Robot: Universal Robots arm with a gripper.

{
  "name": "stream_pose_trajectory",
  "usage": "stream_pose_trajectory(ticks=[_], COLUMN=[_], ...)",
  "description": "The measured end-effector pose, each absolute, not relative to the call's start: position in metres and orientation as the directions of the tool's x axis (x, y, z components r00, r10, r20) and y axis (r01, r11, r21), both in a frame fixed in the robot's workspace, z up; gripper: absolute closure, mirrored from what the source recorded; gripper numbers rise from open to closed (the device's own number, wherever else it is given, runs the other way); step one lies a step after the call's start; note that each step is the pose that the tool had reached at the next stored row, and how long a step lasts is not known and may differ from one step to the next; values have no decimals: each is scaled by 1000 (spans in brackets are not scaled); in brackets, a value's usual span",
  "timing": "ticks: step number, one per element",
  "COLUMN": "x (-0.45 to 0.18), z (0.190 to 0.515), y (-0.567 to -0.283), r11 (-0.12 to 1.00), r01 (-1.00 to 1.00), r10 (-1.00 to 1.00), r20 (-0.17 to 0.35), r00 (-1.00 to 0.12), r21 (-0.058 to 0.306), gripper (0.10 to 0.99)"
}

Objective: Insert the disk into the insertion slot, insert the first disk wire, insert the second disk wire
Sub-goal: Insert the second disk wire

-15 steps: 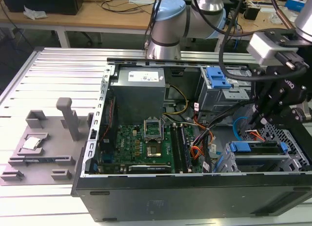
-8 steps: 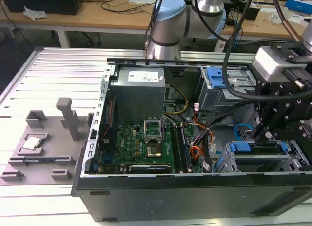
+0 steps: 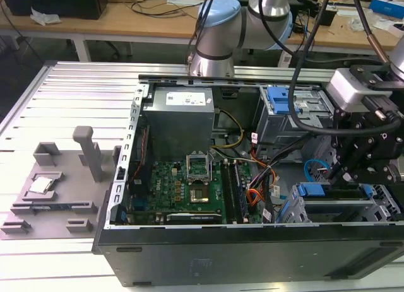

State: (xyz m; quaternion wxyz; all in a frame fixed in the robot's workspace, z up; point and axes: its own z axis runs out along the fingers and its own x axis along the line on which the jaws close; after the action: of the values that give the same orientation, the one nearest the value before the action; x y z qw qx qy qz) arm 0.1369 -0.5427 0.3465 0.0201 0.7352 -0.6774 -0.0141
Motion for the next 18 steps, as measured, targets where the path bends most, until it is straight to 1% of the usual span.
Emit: stream_pose_trajectory(ticks=[18], x=[141], z=[335], y=[-546], r11=[-76], r01=[-996], r10=[-997], r20=[7], r00=[77], r21=[49], gripper=[922])
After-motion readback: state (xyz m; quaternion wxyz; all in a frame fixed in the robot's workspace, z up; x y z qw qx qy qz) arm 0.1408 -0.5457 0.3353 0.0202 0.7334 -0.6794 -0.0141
